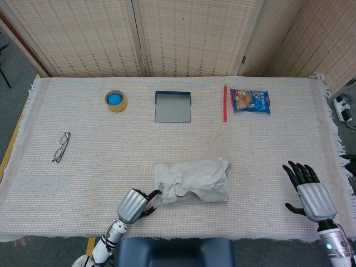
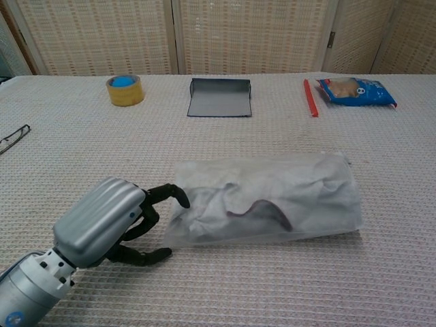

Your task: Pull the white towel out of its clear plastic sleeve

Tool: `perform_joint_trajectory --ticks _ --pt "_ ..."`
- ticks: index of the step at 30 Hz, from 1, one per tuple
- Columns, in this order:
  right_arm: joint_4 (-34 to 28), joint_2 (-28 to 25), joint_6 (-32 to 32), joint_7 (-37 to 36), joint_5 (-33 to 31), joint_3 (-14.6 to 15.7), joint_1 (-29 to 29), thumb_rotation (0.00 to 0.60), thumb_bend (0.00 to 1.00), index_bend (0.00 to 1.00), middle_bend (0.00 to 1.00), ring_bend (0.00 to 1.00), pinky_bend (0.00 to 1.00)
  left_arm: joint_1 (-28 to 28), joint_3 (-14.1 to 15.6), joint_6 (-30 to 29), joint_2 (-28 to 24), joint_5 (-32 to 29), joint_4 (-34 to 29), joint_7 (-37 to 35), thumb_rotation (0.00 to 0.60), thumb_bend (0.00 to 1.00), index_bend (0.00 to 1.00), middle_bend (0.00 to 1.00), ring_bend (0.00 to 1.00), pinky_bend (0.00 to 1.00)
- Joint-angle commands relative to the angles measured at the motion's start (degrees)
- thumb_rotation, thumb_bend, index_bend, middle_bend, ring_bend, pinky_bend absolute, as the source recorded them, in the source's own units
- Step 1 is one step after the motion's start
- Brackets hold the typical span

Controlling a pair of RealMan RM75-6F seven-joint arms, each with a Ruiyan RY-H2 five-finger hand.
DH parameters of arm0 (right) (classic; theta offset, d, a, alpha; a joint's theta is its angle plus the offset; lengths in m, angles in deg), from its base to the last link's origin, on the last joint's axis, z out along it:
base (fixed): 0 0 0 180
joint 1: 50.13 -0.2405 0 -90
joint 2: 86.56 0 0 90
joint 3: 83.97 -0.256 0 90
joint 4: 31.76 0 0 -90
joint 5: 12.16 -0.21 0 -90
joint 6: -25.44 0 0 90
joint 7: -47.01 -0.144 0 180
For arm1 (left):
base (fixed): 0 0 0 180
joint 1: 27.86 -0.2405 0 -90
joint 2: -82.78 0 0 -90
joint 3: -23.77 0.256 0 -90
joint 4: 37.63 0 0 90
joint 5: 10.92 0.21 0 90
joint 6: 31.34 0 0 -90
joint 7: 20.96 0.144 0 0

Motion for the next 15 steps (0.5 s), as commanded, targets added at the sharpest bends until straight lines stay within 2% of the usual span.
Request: perform_joint_trajectory --ticks 1,7,15 --pt "0.0 -0.05 0.02 -0.11 -0.04 -0.02 -0.03 0.6 0.09 0.0 0.0 0.0 0.0 0.07 0.17 0.3 -0.11 -0.19 -0.47 0.76 0.6 0.2 0.36 1.0 1.0 1.0" --pt "-0.05 -0.18 0.14 -0.36 0.01 0.02 -0.12 0.6 0.09 0.0 0.0 0.0 0.0 0.31 0.28 -0.79 -0.12 -0.02 -2.26 0.89 0.6 0.19 0.36 1.0 1.0 1.0" --pt "-0.19 -0.6 -0.17 -1.03 0.43 0.18 -0.03 0.6 0.09 0.0 0.0 0.0 0.0 0.85 0.18 -1.17 0.79 0.04 -2.97 1.42 0.6 0.24 0.46 1.0 1.0 1.0"
